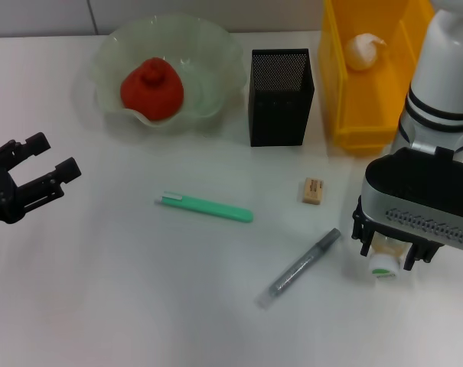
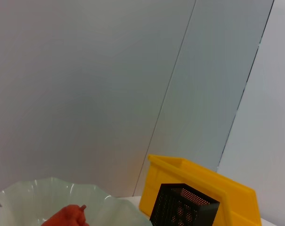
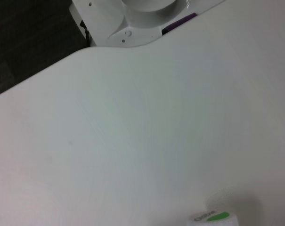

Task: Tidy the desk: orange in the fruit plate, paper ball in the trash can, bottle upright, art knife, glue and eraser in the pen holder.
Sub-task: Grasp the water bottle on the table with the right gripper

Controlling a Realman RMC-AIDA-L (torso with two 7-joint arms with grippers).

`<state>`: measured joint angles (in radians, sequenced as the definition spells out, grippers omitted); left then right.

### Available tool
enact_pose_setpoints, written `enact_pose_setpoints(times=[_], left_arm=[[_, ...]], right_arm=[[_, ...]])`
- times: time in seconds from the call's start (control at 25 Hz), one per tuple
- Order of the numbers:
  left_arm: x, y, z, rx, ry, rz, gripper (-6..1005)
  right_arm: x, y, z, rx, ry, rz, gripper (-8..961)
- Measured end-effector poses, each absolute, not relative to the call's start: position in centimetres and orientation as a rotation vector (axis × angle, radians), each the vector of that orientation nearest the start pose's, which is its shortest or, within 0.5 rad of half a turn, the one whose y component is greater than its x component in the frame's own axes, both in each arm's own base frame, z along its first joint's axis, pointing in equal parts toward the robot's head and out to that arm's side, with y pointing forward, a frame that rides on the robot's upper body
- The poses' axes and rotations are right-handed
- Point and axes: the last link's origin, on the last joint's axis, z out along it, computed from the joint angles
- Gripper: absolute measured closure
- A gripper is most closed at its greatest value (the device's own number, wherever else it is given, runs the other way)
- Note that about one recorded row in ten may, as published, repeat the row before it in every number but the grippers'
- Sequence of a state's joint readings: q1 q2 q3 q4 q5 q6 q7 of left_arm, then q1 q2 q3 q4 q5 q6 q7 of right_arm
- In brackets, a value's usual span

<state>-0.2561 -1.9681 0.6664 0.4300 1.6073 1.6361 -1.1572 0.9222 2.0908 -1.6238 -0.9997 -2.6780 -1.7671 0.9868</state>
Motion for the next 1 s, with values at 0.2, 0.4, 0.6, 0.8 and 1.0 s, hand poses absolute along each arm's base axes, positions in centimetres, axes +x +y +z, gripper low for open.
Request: enact_pose_setpoints(times=[0.2, 0.4, 0.6, 0.8, 1.0], left_arm=[[-34.1, 25.66, 4.55, -2.31, -0.73, -0.986, 139], [-33.99, 25.56, 4.41, -2.328, -0.66, -0.966, 139], [-33.87, 25.4, 4.13, -2.362, -0.621, -0.946, 139], [-33.89, 25.31, 4.03, -2.376, -0.588, -0.928, 139], [-33.94, 25.3, 4.07, -2.376, -0.585, -0.924, 139]], right_arm=[[15.64, 34.03, -4.74, 2.128, 1.249, 0.856, 407], [15.65, 34.02, -4.76, 2.127, 1.247, 0.858, 409], [15.48, 34.05, -4.83, 2.13, 1.243, 0.863, 412], [15.32, 34.06, -4.96, 2.136, 1.248, 0.855, 414], [15.31, 34.04, -5.12, 2.137, 1.247, 0.862, 417]])
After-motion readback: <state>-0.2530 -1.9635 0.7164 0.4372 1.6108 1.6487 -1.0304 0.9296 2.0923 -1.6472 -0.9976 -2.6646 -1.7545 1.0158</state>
